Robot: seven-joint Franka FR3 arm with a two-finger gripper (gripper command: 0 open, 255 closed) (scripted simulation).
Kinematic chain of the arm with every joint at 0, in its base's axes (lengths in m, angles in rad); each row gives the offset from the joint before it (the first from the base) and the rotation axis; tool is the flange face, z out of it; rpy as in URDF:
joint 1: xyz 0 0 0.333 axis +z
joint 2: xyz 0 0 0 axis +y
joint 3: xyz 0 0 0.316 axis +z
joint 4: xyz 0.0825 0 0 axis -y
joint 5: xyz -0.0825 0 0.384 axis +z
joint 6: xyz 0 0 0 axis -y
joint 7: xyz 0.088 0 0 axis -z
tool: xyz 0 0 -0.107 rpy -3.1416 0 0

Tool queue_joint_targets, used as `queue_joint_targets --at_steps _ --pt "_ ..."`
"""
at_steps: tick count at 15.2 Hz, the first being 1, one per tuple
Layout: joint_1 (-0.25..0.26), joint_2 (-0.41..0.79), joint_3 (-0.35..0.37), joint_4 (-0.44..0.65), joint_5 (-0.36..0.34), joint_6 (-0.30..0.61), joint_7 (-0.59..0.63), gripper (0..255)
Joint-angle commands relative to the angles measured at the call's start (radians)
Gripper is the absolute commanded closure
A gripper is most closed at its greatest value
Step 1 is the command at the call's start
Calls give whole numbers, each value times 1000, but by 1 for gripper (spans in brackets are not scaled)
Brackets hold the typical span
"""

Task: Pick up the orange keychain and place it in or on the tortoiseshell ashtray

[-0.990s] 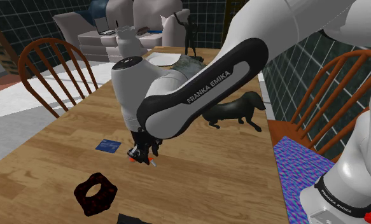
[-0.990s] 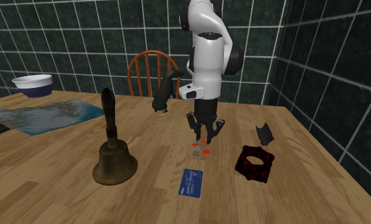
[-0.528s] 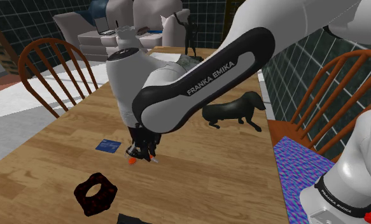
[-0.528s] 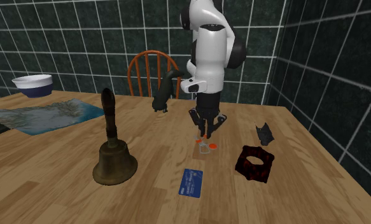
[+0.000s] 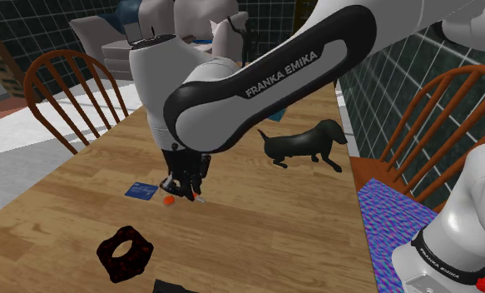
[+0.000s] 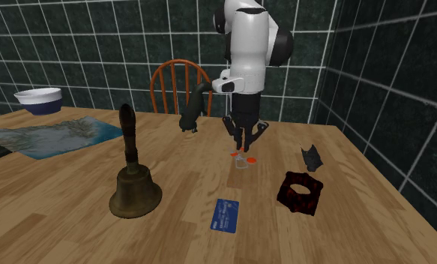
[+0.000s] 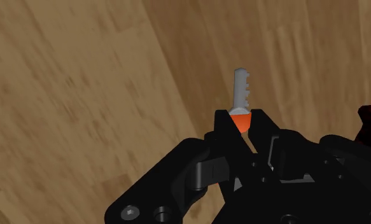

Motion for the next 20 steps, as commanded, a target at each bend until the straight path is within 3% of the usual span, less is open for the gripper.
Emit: queue_joint_targets --at_steps 1,10,20 --pt "-2 -11 2 13 6 -24 -4 255" --pt "-4 -44 7 88 25 -127 -16 255" --pt "207 218 41 456 -96 -263 208 255"
